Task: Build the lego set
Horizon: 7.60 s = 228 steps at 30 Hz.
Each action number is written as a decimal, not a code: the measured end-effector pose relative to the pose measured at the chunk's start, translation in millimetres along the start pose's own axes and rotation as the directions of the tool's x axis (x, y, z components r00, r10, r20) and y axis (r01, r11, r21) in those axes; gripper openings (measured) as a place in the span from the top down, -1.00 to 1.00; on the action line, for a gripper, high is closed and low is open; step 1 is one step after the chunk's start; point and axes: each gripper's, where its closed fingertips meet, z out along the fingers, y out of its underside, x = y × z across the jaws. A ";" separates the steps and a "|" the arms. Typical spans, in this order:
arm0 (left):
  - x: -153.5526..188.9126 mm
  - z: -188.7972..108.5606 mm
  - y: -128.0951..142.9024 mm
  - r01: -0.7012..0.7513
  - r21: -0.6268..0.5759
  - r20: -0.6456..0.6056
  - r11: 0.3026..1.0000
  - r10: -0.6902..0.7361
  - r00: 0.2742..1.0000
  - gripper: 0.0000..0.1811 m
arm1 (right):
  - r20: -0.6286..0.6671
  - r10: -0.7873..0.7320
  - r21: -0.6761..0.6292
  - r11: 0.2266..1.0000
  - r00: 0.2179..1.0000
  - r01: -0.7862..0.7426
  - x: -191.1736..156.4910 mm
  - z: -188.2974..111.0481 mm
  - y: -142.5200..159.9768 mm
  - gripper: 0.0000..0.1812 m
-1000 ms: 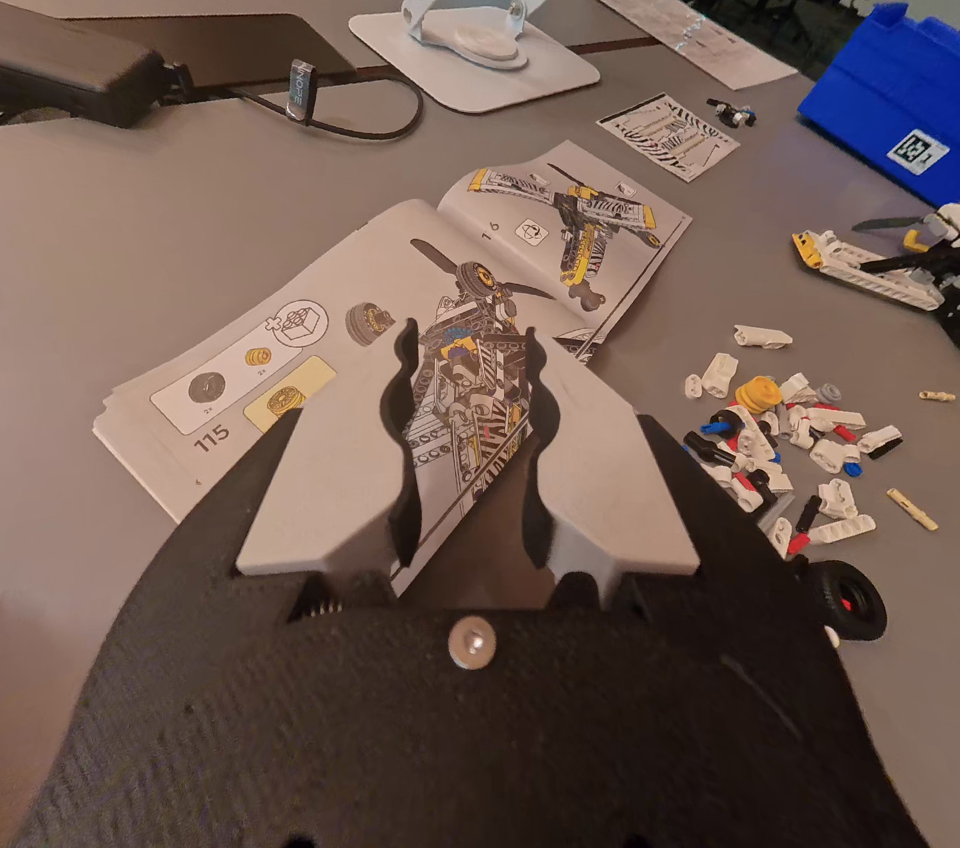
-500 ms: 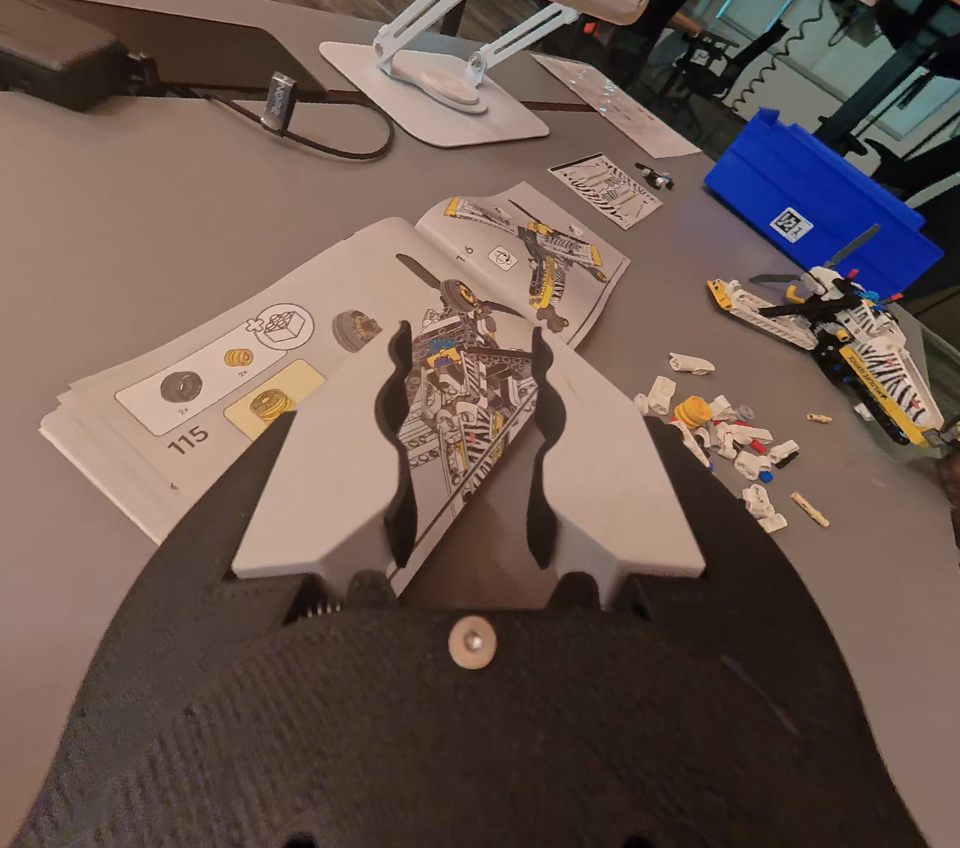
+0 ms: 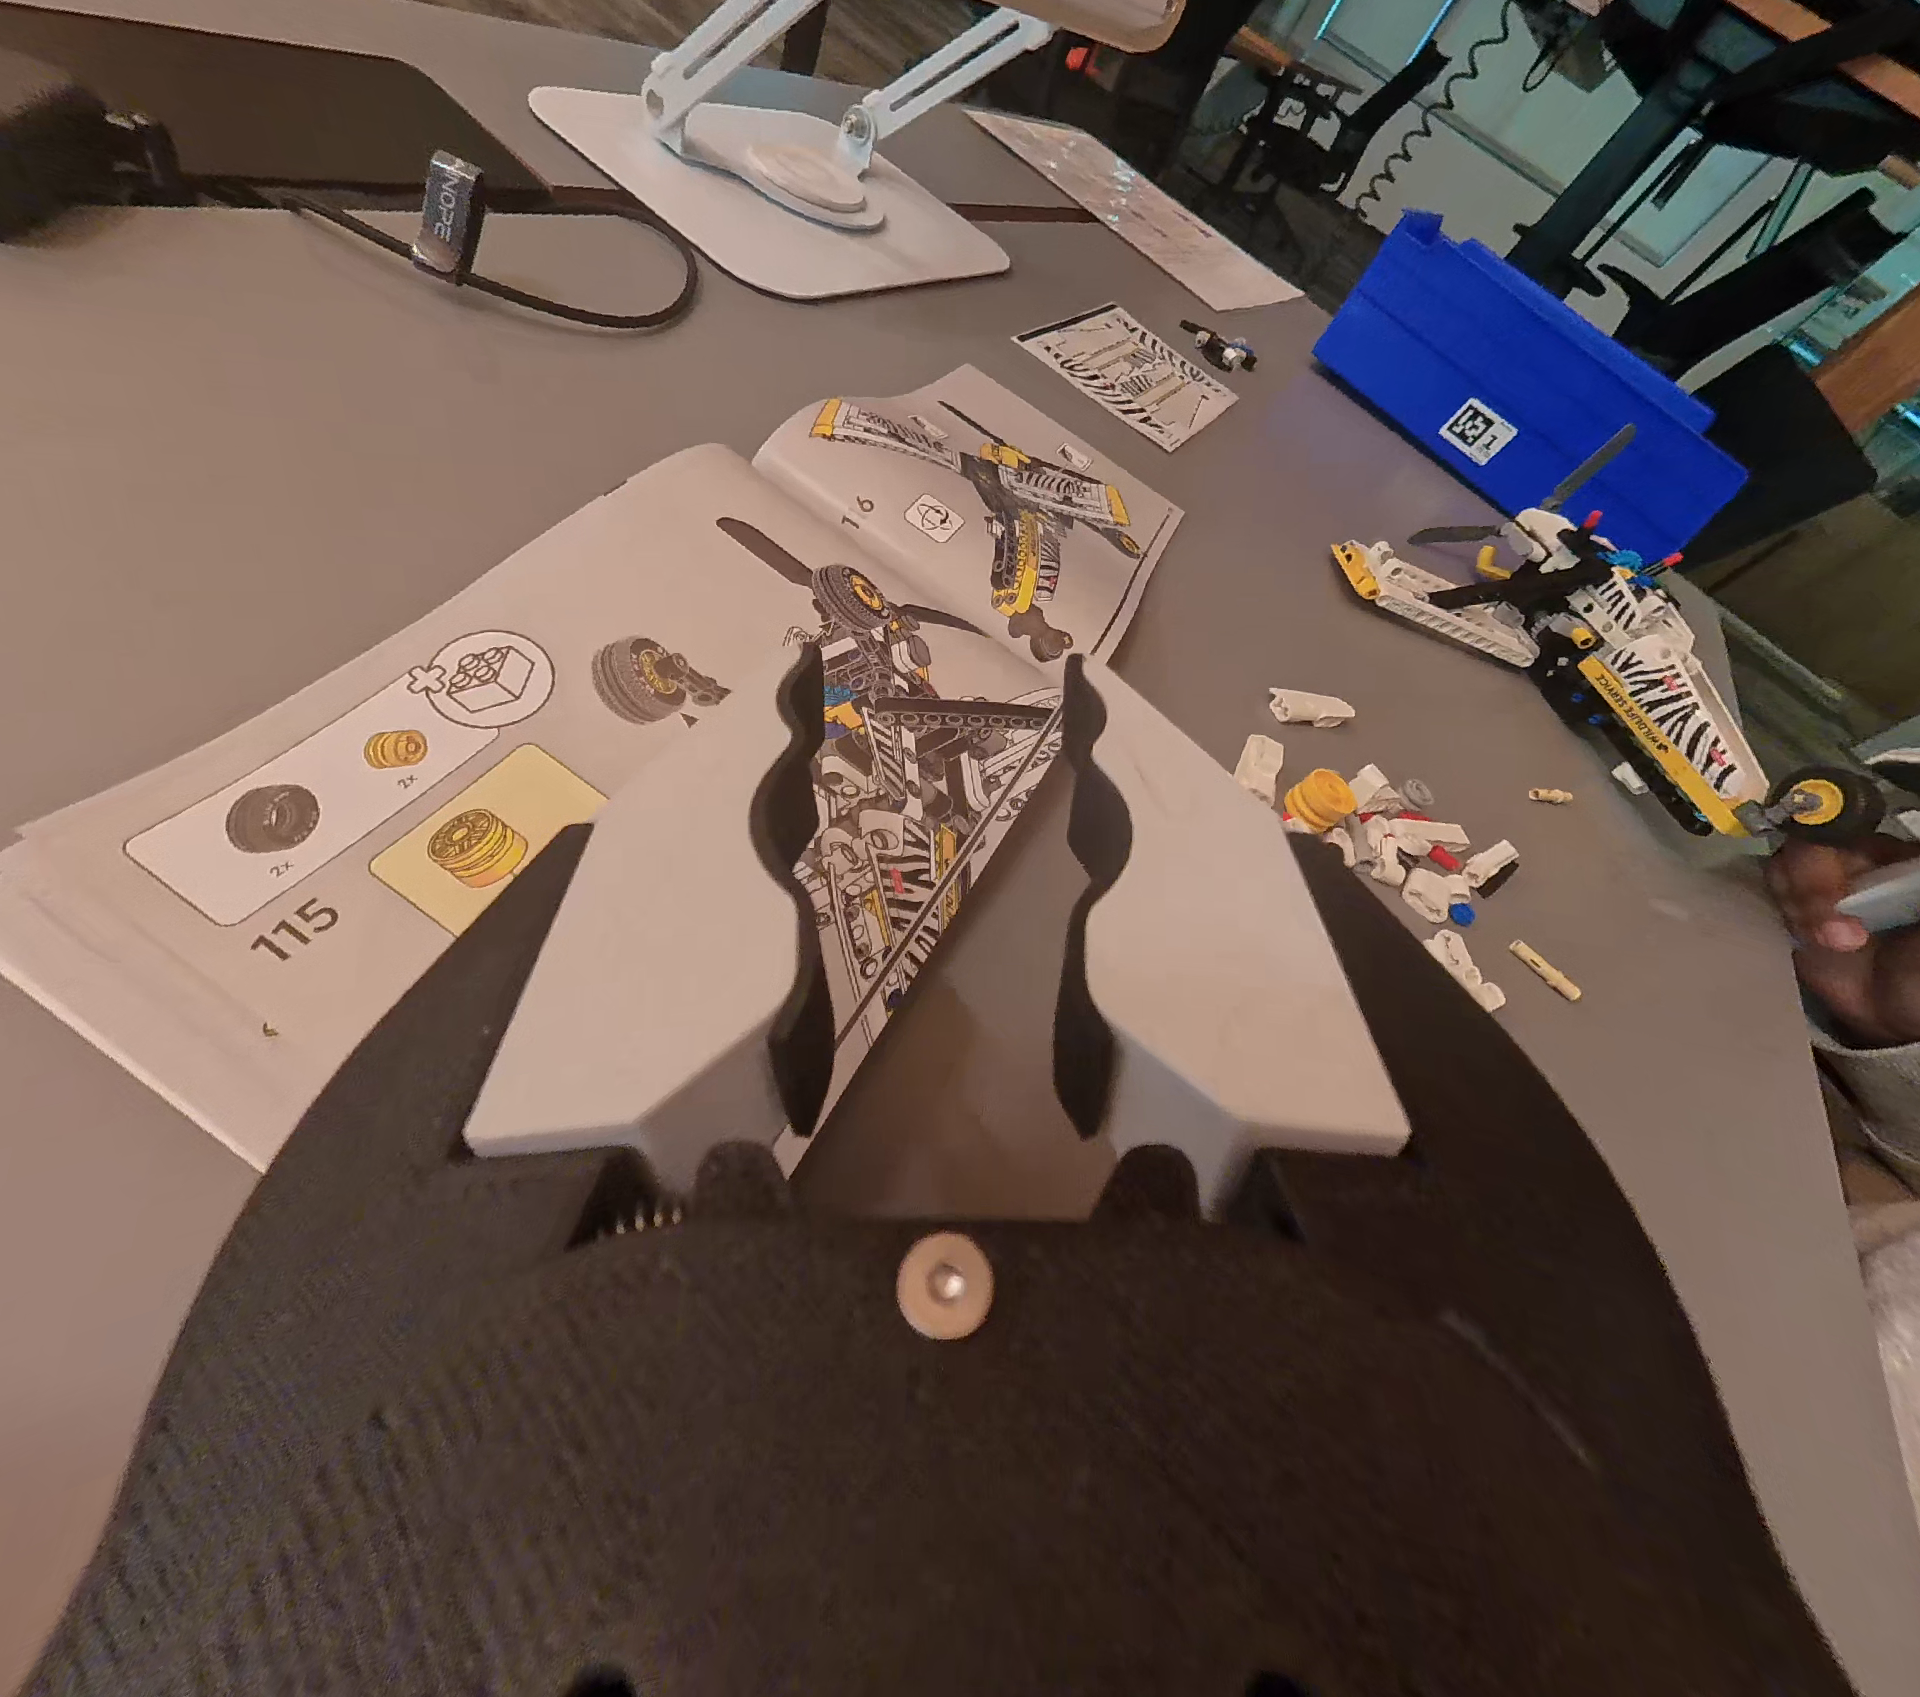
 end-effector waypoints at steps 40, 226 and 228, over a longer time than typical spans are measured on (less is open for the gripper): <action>-20.6 -33.5 -36.3 0.329 0.320 -0.204 0.888 -0.275 0.940 0.41 | 0.069 0.290 0.344 0.891 0.954 -0.296 25.6 -47.0 -39.3 0.95; 12.5 22.3 -17.6 -0.212 -0.013 0.398 0.977 0.199 0.896 0.89 | 0.001 0.163 0.207 0.965 0.987 -0.159 7.9 -24.2 -17.2 1.00; 26.7 35.6 -26.2 -0.099 0.052 0.281 0.994 0.081 0.956 0.86 | 0.001 0.165 0.204 0.966 0.986 -0.162 8.1 -23.9 -16.3 1.00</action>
